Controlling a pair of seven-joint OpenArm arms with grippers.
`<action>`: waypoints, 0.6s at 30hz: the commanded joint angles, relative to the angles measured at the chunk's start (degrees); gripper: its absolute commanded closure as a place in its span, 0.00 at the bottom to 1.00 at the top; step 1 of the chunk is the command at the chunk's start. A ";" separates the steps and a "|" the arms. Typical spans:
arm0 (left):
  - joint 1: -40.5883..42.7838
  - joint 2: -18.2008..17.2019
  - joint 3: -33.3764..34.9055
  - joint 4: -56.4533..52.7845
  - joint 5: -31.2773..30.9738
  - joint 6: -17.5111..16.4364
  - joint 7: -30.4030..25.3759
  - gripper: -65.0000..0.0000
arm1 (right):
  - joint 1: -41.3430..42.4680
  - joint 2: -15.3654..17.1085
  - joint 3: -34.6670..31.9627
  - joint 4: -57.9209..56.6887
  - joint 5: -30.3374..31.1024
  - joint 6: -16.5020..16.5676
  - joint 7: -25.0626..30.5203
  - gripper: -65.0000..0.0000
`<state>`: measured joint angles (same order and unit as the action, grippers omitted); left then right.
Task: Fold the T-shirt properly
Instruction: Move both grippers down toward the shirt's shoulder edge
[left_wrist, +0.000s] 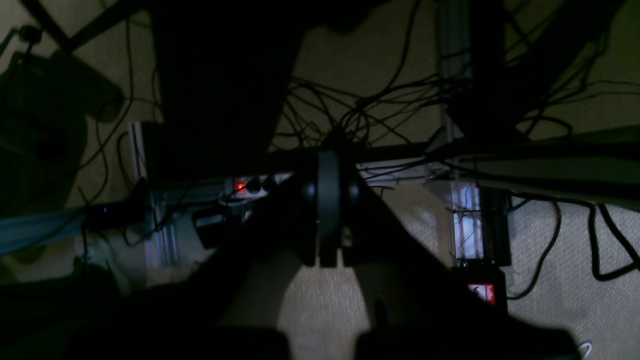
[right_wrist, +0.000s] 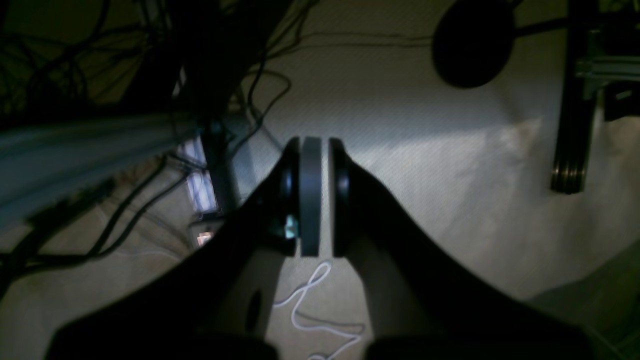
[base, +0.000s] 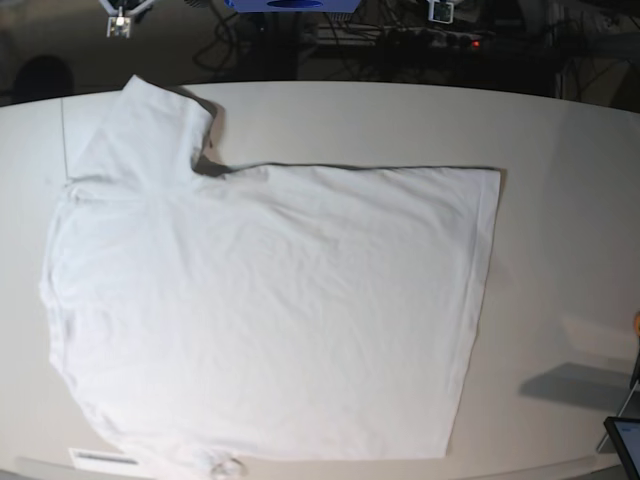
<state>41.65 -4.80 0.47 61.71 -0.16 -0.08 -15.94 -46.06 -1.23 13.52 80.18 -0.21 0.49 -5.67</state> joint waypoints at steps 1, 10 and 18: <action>1.03 -0.61 -0.16 1.10 0.12 0.30 -2.56 1.00 | -0.75 0.58 2.00 3.38 0.08 -0.36 -0.53 0.97; 8.24 -2.10 -0.16 17.98 -0.14 0.30 -7.75 1.00 | -2.86 0.05 7.10 24.48 0.08 -0.27 -12.92 0.96; 14.84 -2.19 -0.34 35.39 0.03 0.30 -7.75 1.00 | -3.30 0.14 7.10 30.54 0.16 0.17 -15.47 0.96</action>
<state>55.83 -6.72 0.38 96.27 0.10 -0.16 -21.98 -48.84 -1.30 20.45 109.49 0.01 0.67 -22.59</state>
